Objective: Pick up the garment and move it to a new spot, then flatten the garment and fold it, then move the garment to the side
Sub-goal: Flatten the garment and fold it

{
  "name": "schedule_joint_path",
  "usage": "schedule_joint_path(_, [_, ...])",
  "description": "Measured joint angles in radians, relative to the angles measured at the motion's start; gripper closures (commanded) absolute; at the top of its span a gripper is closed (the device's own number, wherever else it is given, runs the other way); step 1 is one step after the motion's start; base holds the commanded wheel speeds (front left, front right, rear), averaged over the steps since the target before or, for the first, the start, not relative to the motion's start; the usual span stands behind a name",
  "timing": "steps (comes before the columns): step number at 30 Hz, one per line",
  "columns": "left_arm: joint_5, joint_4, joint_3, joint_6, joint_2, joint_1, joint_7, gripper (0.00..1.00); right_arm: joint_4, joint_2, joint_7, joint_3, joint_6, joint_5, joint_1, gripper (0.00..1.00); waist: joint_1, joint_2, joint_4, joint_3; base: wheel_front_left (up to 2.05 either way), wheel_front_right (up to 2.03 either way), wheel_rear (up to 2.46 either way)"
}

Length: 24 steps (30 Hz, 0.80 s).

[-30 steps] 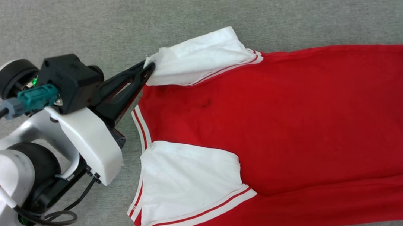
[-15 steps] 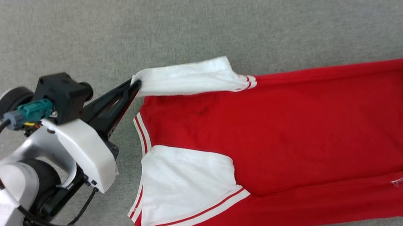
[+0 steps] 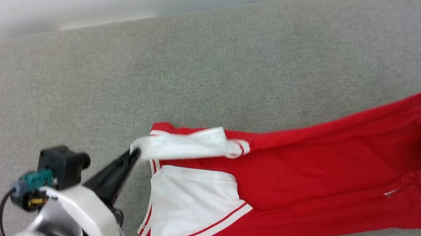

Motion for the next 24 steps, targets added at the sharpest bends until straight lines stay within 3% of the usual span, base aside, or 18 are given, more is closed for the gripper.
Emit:
schedule_joint_path(9, [-0.054,0.023,-0.018,0.024,0.024,0.183,-0.036,1.0,-0.109,0.052,-0.009,-0.054,0.0,0.033,0.225,1.0,0.0,0.0,0.001,-0.03,0.0,0.0,0.0])
schedule_joint_path(15, [-0.069,0.079,-0.059,0.007,0.016,0.231,-0.035,1.0,-0.092,0.015,-0.037,-0.025,0.0,0.029,0.311,1.0,0.0001,0.0,-0.001,-0.024,0.0,0.0,0.0])
schedule_joint_path(24, [-0.034,0.203,-0.124,-0.032,-0.041,0.22,-0.027,1.0,-0.01,-0.067,-0.128,0.115,0.0,0.033,0.329,1.0,0.0001,0.0,-0.005,-0.016,0.0,0.0,0.0])
